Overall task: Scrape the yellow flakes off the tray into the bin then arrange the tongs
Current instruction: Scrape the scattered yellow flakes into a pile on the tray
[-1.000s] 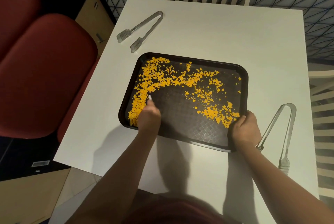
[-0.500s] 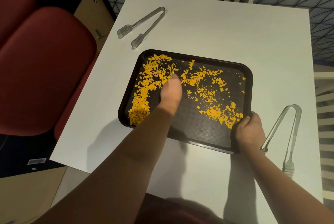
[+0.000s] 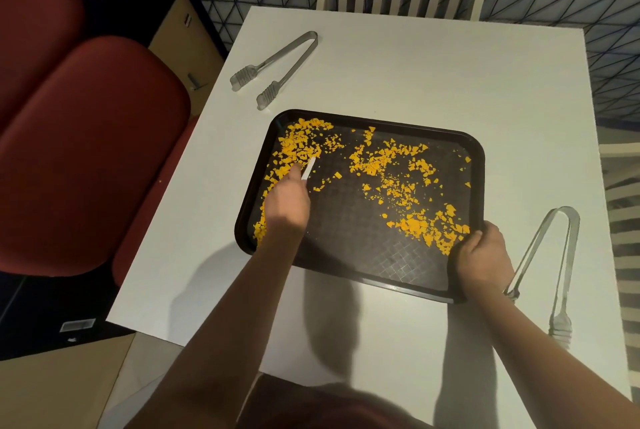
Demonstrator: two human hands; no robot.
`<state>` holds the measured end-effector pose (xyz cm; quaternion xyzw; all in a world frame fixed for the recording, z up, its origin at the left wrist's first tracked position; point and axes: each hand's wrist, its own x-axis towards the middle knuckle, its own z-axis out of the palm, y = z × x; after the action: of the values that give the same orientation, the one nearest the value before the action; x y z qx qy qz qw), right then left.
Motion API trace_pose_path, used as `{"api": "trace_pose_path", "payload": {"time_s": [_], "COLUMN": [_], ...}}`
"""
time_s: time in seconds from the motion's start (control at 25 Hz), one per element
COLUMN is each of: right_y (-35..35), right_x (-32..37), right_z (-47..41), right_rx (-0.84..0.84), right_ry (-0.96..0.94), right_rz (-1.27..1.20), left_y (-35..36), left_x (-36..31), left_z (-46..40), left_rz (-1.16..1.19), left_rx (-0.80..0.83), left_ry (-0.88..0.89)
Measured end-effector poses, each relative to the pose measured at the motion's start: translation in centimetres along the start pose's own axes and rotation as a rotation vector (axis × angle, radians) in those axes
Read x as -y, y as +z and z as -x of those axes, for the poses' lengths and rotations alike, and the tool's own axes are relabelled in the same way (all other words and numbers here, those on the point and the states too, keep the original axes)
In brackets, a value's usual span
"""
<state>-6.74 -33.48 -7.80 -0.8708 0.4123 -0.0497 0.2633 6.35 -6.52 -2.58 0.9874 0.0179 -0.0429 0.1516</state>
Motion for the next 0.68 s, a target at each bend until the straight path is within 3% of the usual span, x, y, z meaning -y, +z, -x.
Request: {"api": "trace_pose_path", "payload": {"time_s": [0.24,0.48,0.68], "right_y": [0.2,0.8,1.0], "right_x": [-0.3,-0.6,-0.9], "right_z": [0.1,0.0,-0.1], "right_rx": [-0.013,-0.041,-0.059], "right_ry": [-0.002,-0.011,-0.008], "right_rz": [0.020,0.046,0.075], "left_y": [-1.4,-1.1,0.0], "left_x": [1.3,2.8,3.0], "left_z": [-6.4,-11.7,-14.3], "left_rz": [0.001,-0.254,-0.291], "left_rx": [-0.145,-0.062,-0.044], "left_ry": [-0.016,0.102,0.252]}}
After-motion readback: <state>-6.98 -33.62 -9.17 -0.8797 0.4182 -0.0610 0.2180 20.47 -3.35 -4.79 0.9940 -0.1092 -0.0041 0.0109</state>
